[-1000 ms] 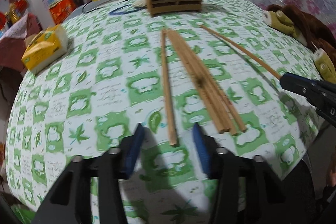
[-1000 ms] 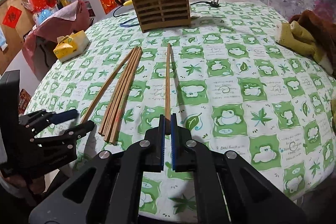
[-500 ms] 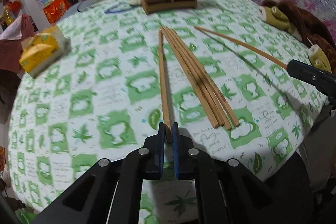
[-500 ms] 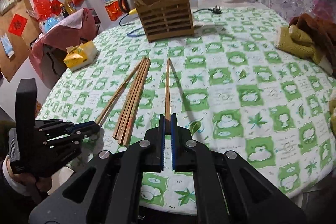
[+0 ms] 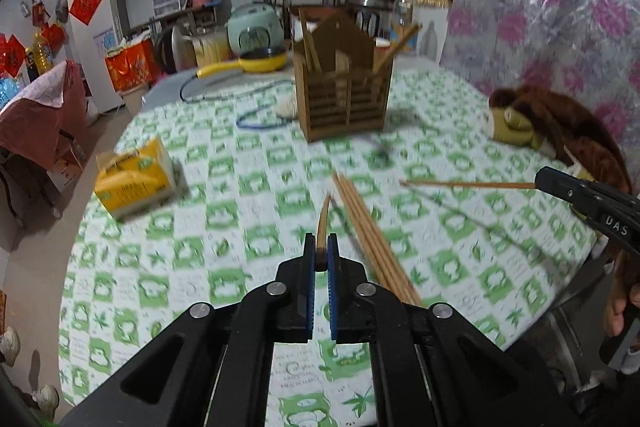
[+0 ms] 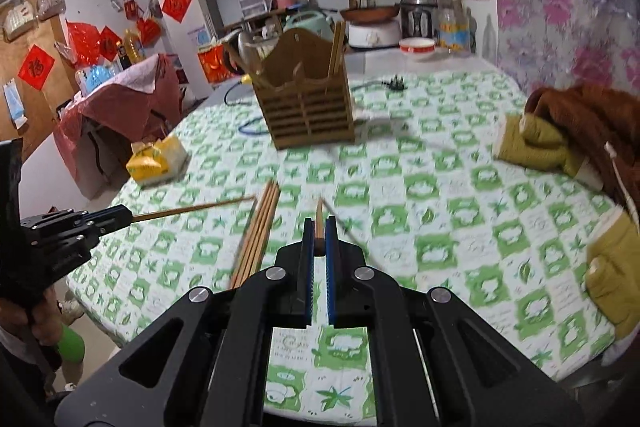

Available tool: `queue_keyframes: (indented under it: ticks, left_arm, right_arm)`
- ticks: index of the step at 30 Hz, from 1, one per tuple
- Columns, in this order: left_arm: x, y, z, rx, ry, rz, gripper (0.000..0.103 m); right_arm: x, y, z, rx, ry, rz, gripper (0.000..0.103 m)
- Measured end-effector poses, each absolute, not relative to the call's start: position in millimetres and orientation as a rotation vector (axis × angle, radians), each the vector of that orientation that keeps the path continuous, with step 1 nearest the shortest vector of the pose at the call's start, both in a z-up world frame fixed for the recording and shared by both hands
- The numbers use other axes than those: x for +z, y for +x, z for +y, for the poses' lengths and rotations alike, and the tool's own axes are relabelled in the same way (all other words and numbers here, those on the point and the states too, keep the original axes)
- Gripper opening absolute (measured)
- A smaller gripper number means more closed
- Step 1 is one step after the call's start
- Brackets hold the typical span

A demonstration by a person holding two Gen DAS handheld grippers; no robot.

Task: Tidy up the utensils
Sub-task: 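Lift both held chopsticks and carry them over the wooden holder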

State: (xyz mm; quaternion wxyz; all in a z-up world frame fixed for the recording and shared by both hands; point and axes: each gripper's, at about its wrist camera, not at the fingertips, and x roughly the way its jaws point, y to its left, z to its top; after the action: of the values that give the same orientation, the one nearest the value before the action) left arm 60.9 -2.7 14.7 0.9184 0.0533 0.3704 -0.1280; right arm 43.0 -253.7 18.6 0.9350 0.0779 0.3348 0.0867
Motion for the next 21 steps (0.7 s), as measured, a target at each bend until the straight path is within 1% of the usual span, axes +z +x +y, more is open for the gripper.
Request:
queue_keyframes:
  ticks: [12,21]
  left_arm:
    - [61,73,1,-0.304,0.090,0.675,0.006]
    - [66,85,-3,-0.322,0.089,0.667,0.006]
  right_arm:
    - [63,61,-252,0.187,0.122,0.577,0.006]
    - [77,71,-246,0.204,0.107,0.543,0.006]
